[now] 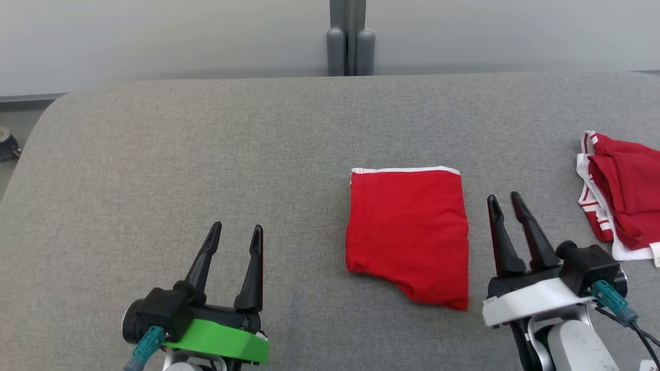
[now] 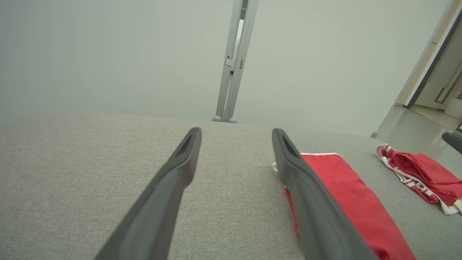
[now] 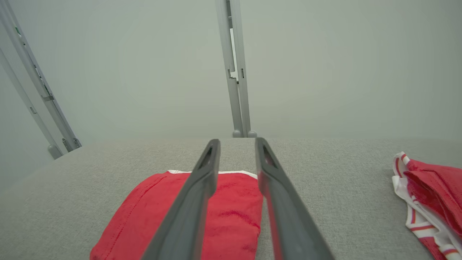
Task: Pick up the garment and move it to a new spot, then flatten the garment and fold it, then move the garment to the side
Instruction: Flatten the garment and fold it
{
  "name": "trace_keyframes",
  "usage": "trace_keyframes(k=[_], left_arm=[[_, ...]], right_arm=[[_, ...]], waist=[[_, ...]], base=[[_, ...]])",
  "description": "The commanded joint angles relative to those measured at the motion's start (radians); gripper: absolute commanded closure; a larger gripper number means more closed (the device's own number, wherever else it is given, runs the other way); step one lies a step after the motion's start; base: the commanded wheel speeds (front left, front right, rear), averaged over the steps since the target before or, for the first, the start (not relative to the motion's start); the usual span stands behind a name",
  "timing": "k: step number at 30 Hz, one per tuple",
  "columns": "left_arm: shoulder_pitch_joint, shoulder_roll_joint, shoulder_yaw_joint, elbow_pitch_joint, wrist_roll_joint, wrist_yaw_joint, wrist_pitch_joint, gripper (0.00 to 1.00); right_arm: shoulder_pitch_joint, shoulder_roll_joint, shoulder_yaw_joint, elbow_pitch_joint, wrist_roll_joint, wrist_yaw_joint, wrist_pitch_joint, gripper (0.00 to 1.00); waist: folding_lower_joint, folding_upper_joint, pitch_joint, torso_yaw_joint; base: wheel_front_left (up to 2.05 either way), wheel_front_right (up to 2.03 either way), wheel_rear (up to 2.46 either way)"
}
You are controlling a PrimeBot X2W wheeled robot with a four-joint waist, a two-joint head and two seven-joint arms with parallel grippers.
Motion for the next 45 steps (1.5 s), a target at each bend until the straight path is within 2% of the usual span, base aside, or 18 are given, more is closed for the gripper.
trace_keyframes(k=[1, 8, 14, 19, 25, 29, 35, 45], left_arm=[[-0.014, 0.003, -0.006, 0.003, 0.000, -0.002, -0.003, 0.00], [-0.056, 0.003, -0.034, 0.000, -0.005, -0.006, -0.003, 0.00], [-0.092, 0.003, -0.071, -0.002, -0.025, -0.002, -0.002, 0.00], [-0.099, 0.002, -0.092, -0.006, -0.040, 0.012, -0.003, 0.00], [-0.085, 0.002, -0.094, -0.007, -0.048, 0.022, -0.003, 0.00], [-0.079, 0.002, -0.093, -0.003, -0.046, 0.023, -0.003, 0.00], [-0.075, 0.002, -0.097, -0.002, -0.035, 0.024, -0.003, 0.00], [-0.069, 0.002, -0.072, -0.010, -0.018, 0.019, -0.003, 0.00]], right_arm=[[-0.023, 0.000, 0.011, 0.006, -0.017, 0.000, -0.002, 1.00], [-0.111, -0.005, 0.085, 0.072, -0.043, 0.000, -0.002, 1.00], [-0.196, -0.041, 0.128, 0.204, -0.059, 0.000, -0.002, 1.00], [-0.246, -0.060, 0.111, 0.332, -0.058, 0.000, -0.002, 1.00], [-0.272, -0.071, 0.062, 0.453, -0.068, -0.001, -0.002, 1.00], [-0.268, -0.062, 0.033, 0.549, -0.060, -0.001, 0.000, 1.00], [-0.282, -0.042, 0.055, 0.639, -0.029, 0.000, 0.006, 1.00], [-0.283, -0.035, 0.100, 0.454, 0.028, 0.000, -0.001, 1.00]], waist=[[0.0000, 0.0000, 0.022, 0.021], [0.0000, 0.0000, 0.094, 0.102], [0.0000, 0.0000, 0.143, 0.211], [0.0000, 0.0000, 0.161, 0.300], [0.0000, 0.0000, 0.163, 0.362], [0.0000, 0.0000, 0.157, 0.371], [0.0000, 0.0000, 0.142, 0.343], [0.0000, 0.0000, 0.101, 0.232]], base=[[0.00, 0.00, 0.00], [0.00, 0.00, 0.00], [0.00, 0.00, 0.00], [0.00, 0.00, 0.00], [0.00, 0.00, 0.00], [0.00, 0.00, 0.00], [0.00, 0.00, 0.00], [0.00, 0.00, 0.00]])
